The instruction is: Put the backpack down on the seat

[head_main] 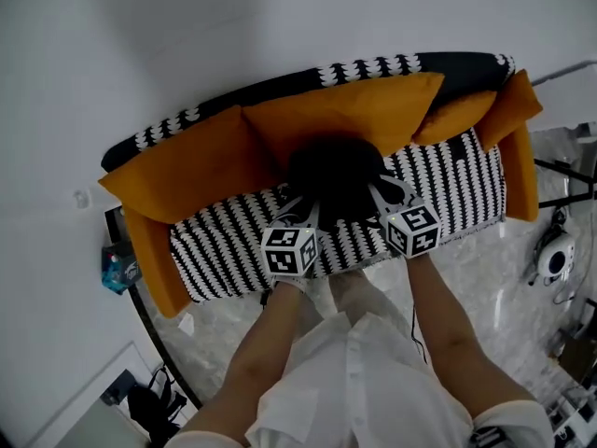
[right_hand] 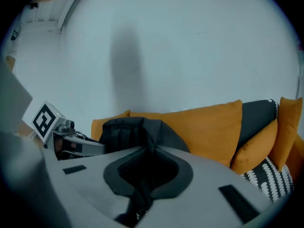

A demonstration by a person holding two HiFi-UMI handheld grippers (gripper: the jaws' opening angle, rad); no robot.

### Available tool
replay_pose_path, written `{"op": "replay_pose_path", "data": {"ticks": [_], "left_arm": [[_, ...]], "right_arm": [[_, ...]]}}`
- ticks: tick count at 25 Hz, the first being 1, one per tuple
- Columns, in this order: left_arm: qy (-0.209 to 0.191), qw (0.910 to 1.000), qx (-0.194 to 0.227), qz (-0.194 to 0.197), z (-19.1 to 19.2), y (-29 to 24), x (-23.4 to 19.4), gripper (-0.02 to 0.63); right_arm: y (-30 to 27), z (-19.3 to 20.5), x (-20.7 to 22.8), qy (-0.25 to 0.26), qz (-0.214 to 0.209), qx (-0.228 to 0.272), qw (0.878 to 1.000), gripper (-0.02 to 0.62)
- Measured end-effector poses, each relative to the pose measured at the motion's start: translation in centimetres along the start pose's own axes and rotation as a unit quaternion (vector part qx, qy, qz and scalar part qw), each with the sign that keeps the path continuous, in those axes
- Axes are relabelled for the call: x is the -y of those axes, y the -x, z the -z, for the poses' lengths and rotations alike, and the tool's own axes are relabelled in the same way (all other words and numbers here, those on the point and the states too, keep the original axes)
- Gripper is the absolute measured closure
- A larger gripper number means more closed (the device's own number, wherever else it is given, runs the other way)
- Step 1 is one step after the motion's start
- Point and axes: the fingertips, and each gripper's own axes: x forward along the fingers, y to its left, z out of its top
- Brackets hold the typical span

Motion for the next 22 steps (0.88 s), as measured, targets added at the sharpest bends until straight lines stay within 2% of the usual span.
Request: {"op": "replay_pose_path", "data": {"ticks": [8,15,22], "left_arm": [[-0.035,0.9993,0.001,0.014,-1.3,-2.8,-0.8,0.56],[-0.029,0.9995,-0.002,0.008,-1.4,-3.6,-1.4,0.56],[-0.011,0.9999,0.0,-0.001,-2.0,-4.6,-2.2,0.559]], "right_arm": [[-1.9,-0.2,2.3,-0.011,0.017,0.007,1.0,0.568],[-2.7,-0.1,2.7,-0.029,0.029,0.008,0.999,0.568],[-3.9,-0.6,3.6,-0.025,0.04,-0.002,0.999,0.568]]}}
